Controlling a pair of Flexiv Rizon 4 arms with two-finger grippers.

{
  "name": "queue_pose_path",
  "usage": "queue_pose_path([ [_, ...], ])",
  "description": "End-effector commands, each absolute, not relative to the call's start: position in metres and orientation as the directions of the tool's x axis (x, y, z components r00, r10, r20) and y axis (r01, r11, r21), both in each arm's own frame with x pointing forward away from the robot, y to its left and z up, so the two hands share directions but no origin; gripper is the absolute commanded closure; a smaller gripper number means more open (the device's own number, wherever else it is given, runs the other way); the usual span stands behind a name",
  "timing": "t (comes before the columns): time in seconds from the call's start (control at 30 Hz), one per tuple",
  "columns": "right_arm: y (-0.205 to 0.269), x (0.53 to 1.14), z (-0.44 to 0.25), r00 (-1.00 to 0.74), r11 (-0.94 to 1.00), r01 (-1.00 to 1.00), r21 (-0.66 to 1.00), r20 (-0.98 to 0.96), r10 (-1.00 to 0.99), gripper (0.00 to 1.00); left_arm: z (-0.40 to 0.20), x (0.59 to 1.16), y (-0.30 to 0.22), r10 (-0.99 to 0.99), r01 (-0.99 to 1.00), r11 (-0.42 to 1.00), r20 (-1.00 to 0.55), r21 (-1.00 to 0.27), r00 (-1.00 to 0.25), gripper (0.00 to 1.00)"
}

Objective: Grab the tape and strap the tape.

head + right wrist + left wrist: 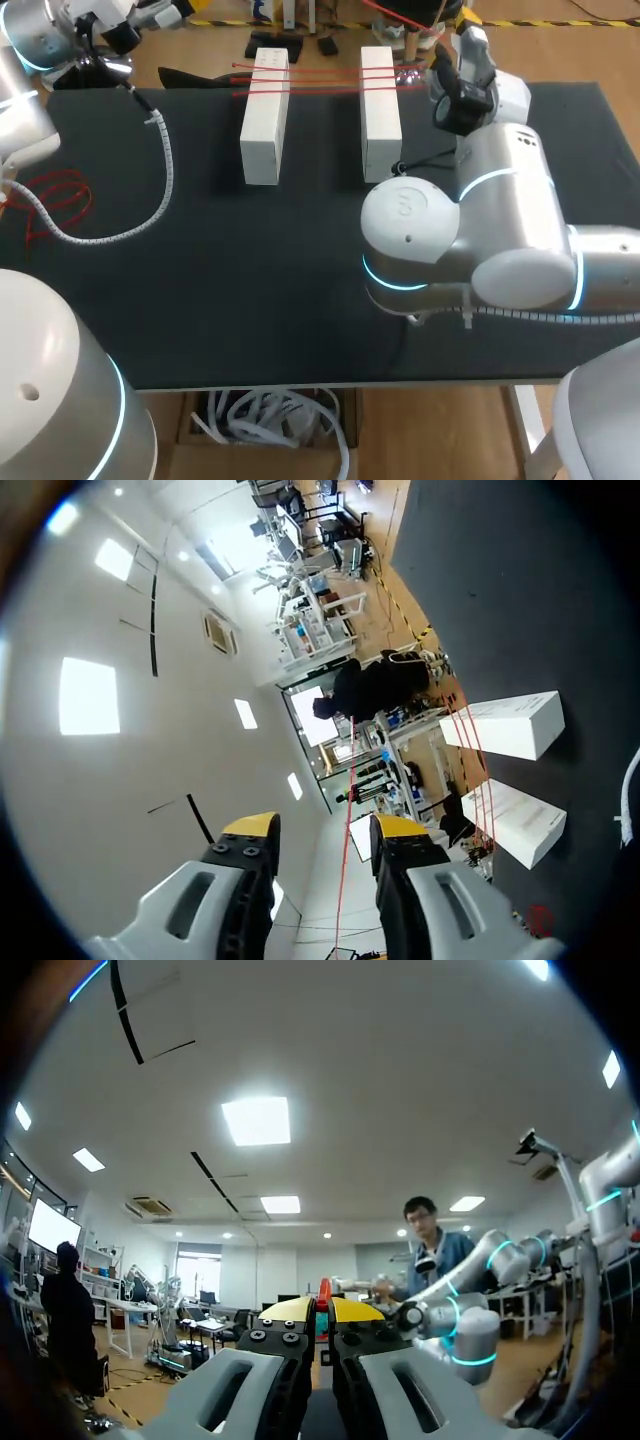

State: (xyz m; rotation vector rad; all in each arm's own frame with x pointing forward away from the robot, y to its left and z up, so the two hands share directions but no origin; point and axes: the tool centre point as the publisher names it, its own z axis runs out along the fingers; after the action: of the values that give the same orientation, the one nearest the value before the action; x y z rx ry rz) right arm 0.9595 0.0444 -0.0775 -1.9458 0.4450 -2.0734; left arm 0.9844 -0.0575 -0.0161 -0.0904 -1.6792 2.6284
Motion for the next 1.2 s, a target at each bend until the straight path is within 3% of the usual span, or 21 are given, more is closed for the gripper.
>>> queue_pose_path([
  [0.03, 0.0468, 0.9565, -0.0759, -0.064, -0.918, -0.027, -0.395, 0.917, -0.393, 0.61, -0.0159, 0.9842, -0.0574, 0.049, 0.013, -0.42, -0.036, -0.908, -0.998, 1.0],
  [1.2, 0.0505, 0.9583, -0.0776, -0.07, -0.912, -0.052, -0.406, 0.913, -0.402, 0.71, -0.0159, 0.9842, -0.0574, 0.049, 0.013, -0.42, -0.036, -0.908, -0.998, 1.0],
])
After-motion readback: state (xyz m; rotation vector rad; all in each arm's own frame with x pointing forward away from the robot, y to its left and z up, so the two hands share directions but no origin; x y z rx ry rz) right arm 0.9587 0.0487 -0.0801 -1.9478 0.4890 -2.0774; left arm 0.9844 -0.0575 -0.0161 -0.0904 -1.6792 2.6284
